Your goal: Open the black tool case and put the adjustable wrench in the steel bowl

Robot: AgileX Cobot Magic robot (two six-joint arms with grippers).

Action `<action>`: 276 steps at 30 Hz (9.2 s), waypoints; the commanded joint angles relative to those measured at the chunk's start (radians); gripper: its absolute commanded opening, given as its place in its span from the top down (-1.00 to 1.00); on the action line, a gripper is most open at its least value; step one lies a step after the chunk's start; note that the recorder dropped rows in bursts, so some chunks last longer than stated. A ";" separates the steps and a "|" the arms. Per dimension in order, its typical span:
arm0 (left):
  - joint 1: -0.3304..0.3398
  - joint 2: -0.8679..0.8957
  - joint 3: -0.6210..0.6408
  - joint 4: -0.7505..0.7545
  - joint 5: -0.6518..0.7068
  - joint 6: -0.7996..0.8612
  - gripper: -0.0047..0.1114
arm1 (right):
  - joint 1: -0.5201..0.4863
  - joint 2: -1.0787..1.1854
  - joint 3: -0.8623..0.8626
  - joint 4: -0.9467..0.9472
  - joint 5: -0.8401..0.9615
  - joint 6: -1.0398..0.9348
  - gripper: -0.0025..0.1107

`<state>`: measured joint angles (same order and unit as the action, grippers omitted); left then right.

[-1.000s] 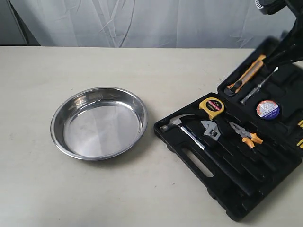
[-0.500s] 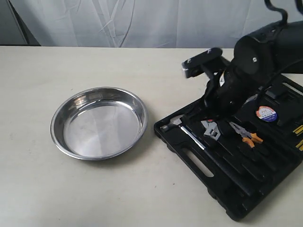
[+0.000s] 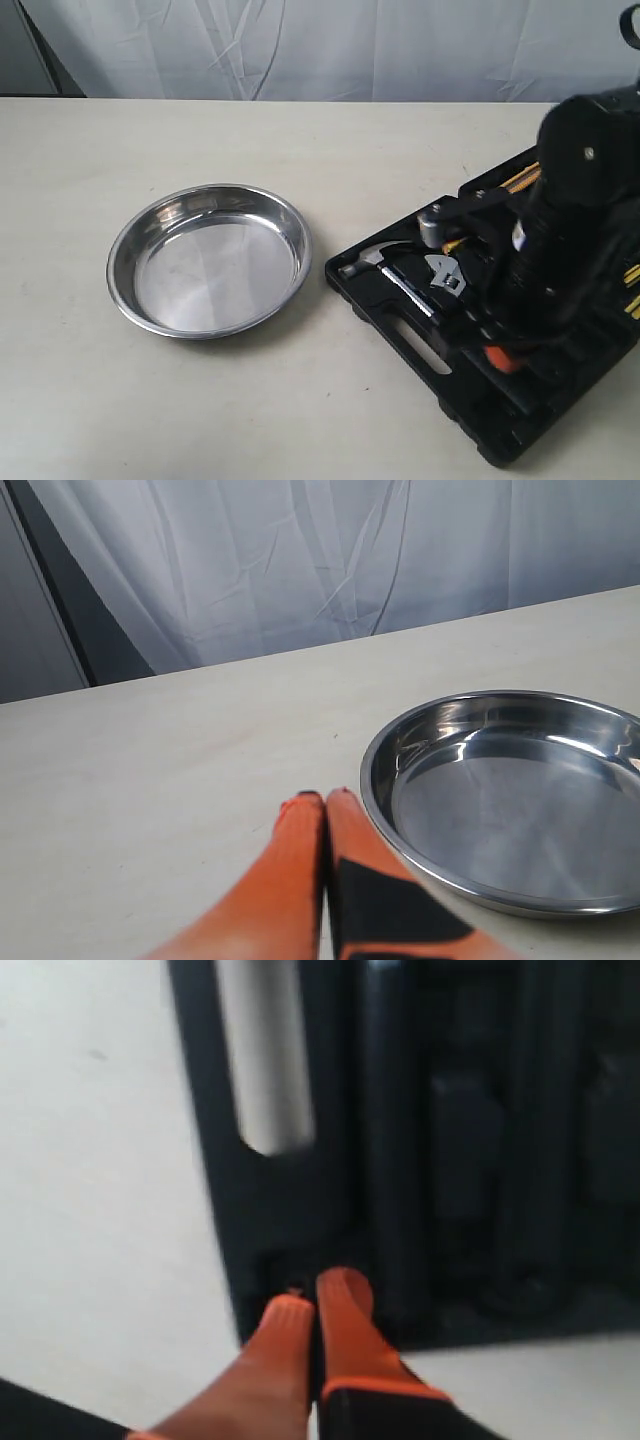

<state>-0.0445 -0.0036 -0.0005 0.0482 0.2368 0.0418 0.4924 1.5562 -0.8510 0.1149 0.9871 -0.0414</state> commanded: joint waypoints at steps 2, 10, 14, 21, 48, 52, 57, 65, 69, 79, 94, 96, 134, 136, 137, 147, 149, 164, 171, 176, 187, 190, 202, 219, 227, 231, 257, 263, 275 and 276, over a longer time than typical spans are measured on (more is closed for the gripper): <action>0.002 0.004 0.001 -0.002 0.002 -0.004 0.91 | -0.003 -0.083 0.119 -0.594 0.027 0.553 0.97; 0.002 0.004 0.001 -0.002 0.002 -0.004 0.91 | -0.001 -0.074 0.095 -1.018 -0.842 0.803 0.97; 0.002 0.004 0.001 -0.002 0.002 -0.004 0.91 | 0.032 -0.067 0.095 -0.894 -0.921 0.774 0.97; 0.002 0.004 0.001 -0.002 0.002 -0.004 0.91 | 0.097 -0.063 0.095 -0.141 -0.281 0.033 0.97; 0.002 0.004 0.001 -0.002 0.002 -0.004 0.91 | -0.095 0.207 -0.021 -0.184 -0.462 0.041 0.00; 0.002 0.004 0.001 -0.002 0.002 -0.004 0.91 | -0.095 0.256 -0.021 -0.222 -0.490 0.041 0.05; 0.002 0.004 0.001 -0.002 0.002 -0.004 0.91 | -0.095 0.303 -0.021 -0.228 -0.490 0.041 0.67; 0.002 0.004 0.001 -0.002 0.002 -0.004 0.91 | -0.095 0.344 -0.021 -0.214 -0.468 0.041 0.83; 0.002 0.004 0.001 -0.002 0.002 -0.004 0.91 | -0.095 0.330 -0.021 -0.192 -0.459 0.041 0.97; 0.002 0.004 0.001 -0.002 0.002 -0.004 0.91 | -0.095 0.172 -0.021 -0.180 -0.447 0.041 0.97; 0.002 0.004 0.001 -0.002 0.002 -0.004 0.91 | -0.095 0.162 -0.021 -0.160 -0.464 0.030 0.65; 0.002 0.004 0.001 -0.002 0.002 -0.004 0.91 | -0.095 0.182 -0.021 -0.168 -0.473 0.024 0.36; 0.002 0.004 0.001 -0.002 0.002 -0.004 0.91 | -0.095 0.412 -0.021 -0.189 -0.421 0.014 0.96; 0.002 0.004 0.001 -0.002 0.002 -0.004 0.91 | -0.095 0.398 -0.021 -0.180 -0.418 0.014 0.96; 0.002 0.004 0.001 -0.002 0.002 -0.004 0.91 | -0.095 0.386 -0.021 -0.180 -0.418 0.014 0.96; 0.002 0.004 0.001 -0.002 0.002 -0.004 0.91 | -0.095 0.223 -0.021 -0.156 -0.438 0.014 0.96; 0.002 0.004 0.001 -0.002 0.002 -0.004 0.91 | -0.095 0.202 -0.021 -0.156 -0.438 0.014 0.96; 0.002 0.004 0.001 -0.002 0.002 -0.004 0.91 | -0.095 0.135 -0.021 -0.154 -0.449 0.014 0.96; 0.002 0.004 0.001 -0.002 0.002 -0.004 0.91 | -0.095 0.088 -0.025 -0.154 -0.455 0.014 0.97; 0.002 0.004 0.001 -0.002 0.002 -0.004 0.91 | -0.095 0.068 -0.045 -0.138 -0.447 0.014 0.97; 0.002 0.004 0.001 -0.002 0.002 -0.004 0.91 | 0.021 0.110 -0.272 0.066 -0.449 -0.163 0.97; 0.002 0.004 0.001 -0.002 0.002 -0.004 0.91 | 0.060 0.174 -0.372 0.143 -0.441 -0.237 0.97; 0.002 0.004 0.001 -0.002 0.002 -0.004 0.91 | 0.216 0.555 -0.814 0.261 -0.423 -0.359 0.97; 0.002 0.004 0.001 -0.002 0.002 -0.004 0.91 | 0.240 0.736 -0.850 0.314 -0.452 -0.359 0.97; 0.002 0.004 0.001 -0.002 0.002 -0.004 0.91 | 0.240 0.682 -0.850 0.314 -0.441 -0.359 0.97; 0.002 0.004 0.001 -0.002 0.002 -0.004 0.91 | 0.246 0.620 -0.848 0.311 -0.443 -0.349 0.97; 0.002 0.004 0.001 -0.002 0.002 -0.004 0.91 | 0.358 -0.385 -0.107 -0.081 -0.467 0.105 0.97; 0.002 0.004 0.001 -0.002 0.002 -0.004 0.91 | 0.358 -0.491 -0.103 -0.076 -0.348 0.105 0.97; 0.002 0.004 0.001 -0.002 0.002 -0.004 0.91 | 0.344 -0.687 0.068 -0.105 -0.461 0.105 0.97; 0.002 0.004 0.001 -0.002 0.002 -0.004 0.91 | 0.325 -0.718 0.117 -0.105 -0.508 0.105 0.97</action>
<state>-0.0445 -0.0036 -0.0005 0.0482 0.2368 0.0418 0.8451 0.9109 -0.8315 0.0307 0.5763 0.0631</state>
